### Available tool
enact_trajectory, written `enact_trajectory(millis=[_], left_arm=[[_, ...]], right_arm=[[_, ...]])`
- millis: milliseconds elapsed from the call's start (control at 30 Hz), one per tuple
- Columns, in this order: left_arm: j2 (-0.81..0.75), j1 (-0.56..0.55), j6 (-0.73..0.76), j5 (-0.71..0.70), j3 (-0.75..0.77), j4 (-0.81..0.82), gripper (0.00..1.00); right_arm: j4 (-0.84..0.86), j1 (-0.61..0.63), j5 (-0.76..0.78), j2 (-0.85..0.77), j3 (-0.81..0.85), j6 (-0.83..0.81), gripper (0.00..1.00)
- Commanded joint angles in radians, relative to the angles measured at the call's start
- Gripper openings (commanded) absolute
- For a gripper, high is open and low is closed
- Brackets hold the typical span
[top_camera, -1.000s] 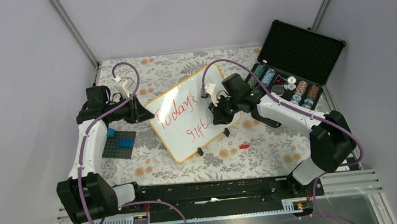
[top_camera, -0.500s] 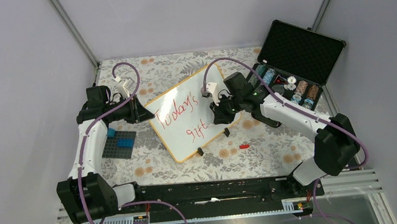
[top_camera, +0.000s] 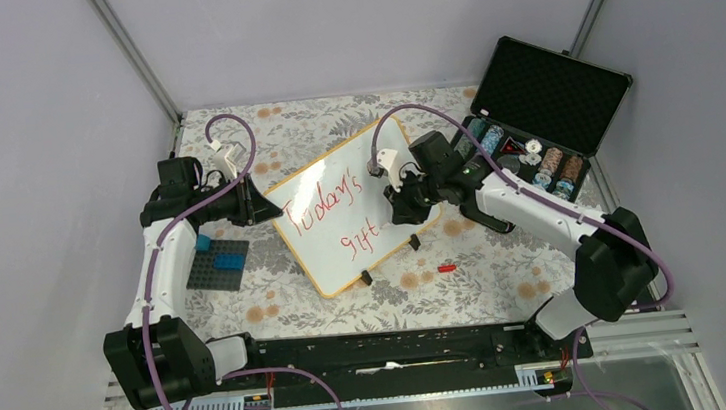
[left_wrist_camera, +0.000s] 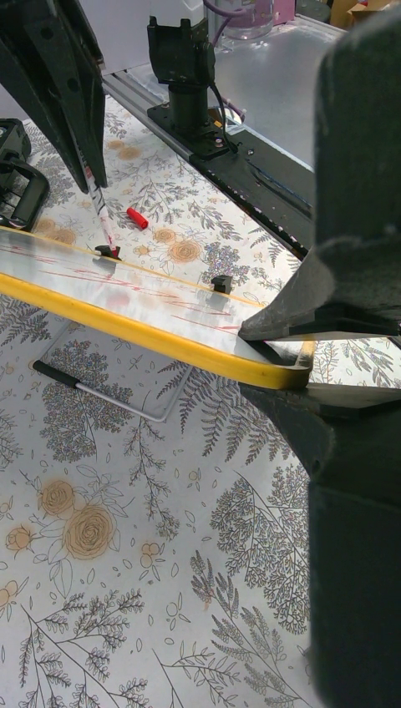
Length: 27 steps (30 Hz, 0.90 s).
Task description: Write a sentence on the whiteboard
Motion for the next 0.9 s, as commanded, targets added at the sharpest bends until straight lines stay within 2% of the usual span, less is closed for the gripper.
enact_trajectory(millis=[0,433,567,800,867], left_arm=[[0.004,-0.026,0.043,-0.076,-0.001,0.013,0.05],[0.008,-0.025,0.045,-0.078,-0.003,0.013,0.06],[0.001,-0.025,0.045,-0.076,-0.004,0.013,0.17],[-0.009,-0.026,0.037,-0.065,0.008,0.011,0.29],[-0.016,-0.026,0.032,-0.063,0.015,0.011,0.37]], right_arm=[[0.027,-0.009,0.04,0.023,0.035,-0.016,0.0],[0.034,-0.011,0.055,0.039,0.038,-0.014,0.0],[0.007,-0.011,-0.004,0.011,0.045,-0.013,0.0],[-0.09,-0.009,-0.145,-0.045,0.103,-0.012,0.0],[-0.116,-0.009,-0.166,-0.052,0.123,-0.008,0.0]])
